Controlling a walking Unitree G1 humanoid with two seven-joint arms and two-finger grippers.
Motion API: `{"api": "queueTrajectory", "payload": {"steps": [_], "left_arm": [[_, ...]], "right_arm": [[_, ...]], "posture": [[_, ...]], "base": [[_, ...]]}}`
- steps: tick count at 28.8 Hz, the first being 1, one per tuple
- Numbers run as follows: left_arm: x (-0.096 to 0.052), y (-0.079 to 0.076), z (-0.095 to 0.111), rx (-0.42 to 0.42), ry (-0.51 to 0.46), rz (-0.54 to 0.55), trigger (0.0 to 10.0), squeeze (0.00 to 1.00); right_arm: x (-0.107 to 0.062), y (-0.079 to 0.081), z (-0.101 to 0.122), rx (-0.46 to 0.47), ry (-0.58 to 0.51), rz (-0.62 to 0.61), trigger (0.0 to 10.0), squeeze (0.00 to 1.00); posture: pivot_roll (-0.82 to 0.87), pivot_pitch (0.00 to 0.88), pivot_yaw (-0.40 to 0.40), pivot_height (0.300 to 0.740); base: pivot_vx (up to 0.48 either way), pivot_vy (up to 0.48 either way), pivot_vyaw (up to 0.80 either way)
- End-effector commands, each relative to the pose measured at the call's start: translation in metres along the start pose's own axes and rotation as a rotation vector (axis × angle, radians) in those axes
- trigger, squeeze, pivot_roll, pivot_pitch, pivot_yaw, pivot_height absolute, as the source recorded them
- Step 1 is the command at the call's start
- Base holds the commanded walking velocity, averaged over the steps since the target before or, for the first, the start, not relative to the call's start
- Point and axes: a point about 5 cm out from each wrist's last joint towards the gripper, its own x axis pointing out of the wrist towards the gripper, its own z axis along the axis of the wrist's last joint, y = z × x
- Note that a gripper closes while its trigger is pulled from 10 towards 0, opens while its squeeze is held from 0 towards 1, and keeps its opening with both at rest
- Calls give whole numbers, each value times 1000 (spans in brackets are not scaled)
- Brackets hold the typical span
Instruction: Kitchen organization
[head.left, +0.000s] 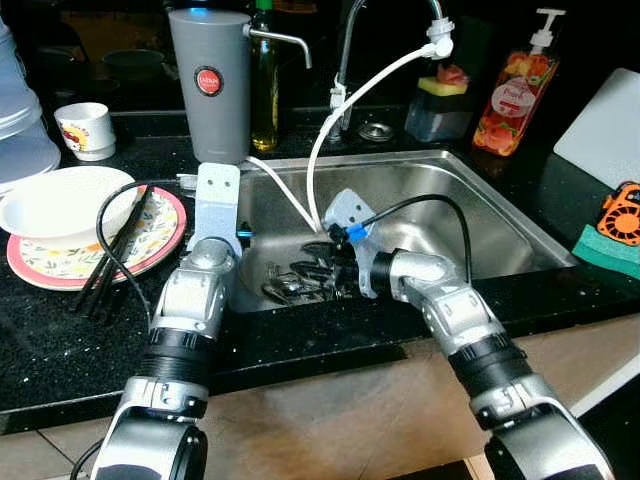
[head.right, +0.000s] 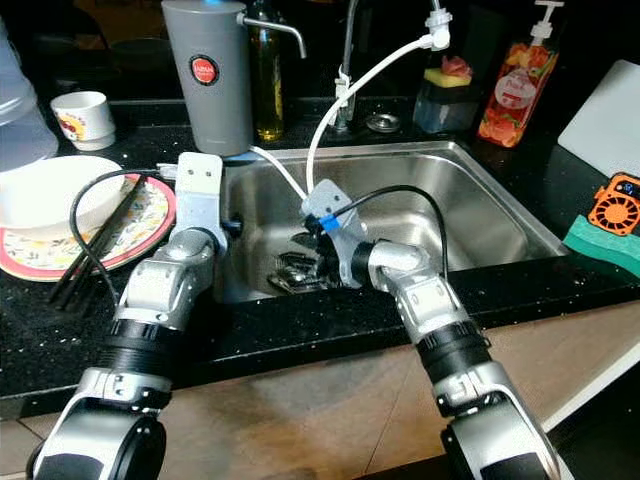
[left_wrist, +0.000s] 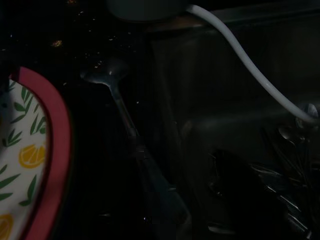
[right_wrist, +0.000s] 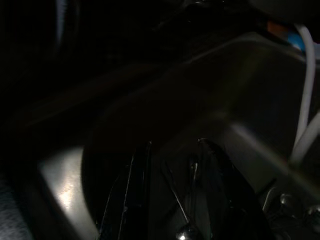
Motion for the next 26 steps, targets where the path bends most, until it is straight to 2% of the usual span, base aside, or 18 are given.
{"api": "queueTrajectory", "payload": {"steps": [1,18,23,26], "left_arm": [[3,2,-36,-2,160,6,0,0],[2,5,-28,-9,110,43,0,0],[2,5,-22,-17,73,47,0,0],[0,1,-11,-29,-15,14,0,0]], "right_arm": [[0,-2,0,3,-7,-14,10000,0],[2,-9,1,51,-52,-53,10000,0],[2,-11,2,56,-65,-62,10000,0],[1,-12,3,59,-74,-70,10000,0]], "posture": [[-26,133,-51,740],[-25,125,-48,740],[-26,129,-48,740],[-25,129,-49,740]], "base": [[0,0,0],[0,0,0],[0,0,0],[0,0,0]]}}
